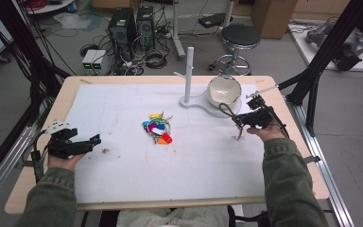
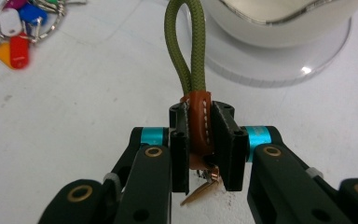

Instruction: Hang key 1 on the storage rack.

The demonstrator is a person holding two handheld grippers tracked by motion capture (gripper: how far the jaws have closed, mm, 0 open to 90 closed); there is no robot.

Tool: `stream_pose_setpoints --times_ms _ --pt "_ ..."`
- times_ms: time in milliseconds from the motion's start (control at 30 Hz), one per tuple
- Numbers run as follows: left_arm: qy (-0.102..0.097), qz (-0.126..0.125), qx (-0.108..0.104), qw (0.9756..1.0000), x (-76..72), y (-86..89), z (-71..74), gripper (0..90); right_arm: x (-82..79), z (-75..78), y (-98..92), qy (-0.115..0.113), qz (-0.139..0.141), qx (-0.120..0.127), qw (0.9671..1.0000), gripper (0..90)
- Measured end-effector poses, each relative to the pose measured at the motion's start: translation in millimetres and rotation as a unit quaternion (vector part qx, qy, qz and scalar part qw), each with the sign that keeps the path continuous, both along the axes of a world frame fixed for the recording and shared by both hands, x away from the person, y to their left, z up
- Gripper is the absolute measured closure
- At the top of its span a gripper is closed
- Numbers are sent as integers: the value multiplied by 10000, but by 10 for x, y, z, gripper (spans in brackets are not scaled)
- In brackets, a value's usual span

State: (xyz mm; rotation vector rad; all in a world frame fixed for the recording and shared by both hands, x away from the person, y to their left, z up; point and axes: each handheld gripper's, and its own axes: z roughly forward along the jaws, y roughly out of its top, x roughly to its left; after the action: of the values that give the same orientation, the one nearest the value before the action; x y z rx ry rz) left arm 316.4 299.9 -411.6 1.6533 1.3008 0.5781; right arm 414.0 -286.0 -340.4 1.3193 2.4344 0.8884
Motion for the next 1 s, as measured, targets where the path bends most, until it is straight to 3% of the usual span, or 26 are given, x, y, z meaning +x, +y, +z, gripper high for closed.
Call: stream_pose_setpoints --times_ms 533,1000 --pt "11 25 -47 10000 -1 10 2 18 4 491 261 -285 145 -57 9995 774" --pt "19 44 -77 10000 0 13 2 18 35 728 404 -465 280 -38 9985 773"
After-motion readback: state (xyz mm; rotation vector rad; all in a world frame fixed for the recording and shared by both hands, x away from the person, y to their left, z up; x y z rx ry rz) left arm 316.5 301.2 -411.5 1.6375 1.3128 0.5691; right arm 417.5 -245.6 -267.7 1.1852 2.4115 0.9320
